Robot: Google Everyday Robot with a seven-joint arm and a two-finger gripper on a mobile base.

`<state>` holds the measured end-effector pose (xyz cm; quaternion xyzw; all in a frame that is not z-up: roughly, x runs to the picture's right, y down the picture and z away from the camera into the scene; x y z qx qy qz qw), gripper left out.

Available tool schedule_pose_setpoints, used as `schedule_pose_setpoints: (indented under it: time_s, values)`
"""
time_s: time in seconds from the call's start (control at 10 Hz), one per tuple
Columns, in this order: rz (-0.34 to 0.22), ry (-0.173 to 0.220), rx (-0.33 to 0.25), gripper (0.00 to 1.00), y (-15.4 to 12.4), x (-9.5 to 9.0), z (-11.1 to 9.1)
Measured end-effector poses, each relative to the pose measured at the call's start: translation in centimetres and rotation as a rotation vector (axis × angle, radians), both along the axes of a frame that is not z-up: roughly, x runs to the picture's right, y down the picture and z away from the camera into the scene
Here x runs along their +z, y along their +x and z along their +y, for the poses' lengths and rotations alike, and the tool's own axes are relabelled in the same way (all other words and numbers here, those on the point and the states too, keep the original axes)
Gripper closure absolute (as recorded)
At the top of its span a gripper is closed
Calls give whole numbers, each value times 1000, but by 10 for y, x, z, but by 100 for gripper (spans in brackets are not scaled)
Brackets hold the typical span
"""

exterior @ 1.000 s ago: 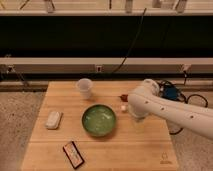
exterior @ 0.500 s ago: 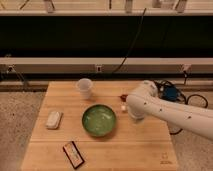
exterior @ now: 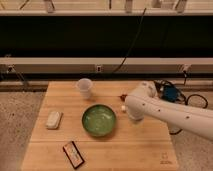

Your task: Push the ceramic bowl across the table

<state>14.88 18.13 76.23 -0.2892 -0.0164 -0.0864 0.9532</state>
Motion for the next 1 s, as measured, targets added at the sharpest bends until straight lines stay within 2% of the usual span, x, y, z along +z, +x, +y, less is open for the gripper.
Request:
schedule_pose_setpoints:
  time_s: [1.0]
  values:
    - [-16,-23,-1,20,-7,9,14]
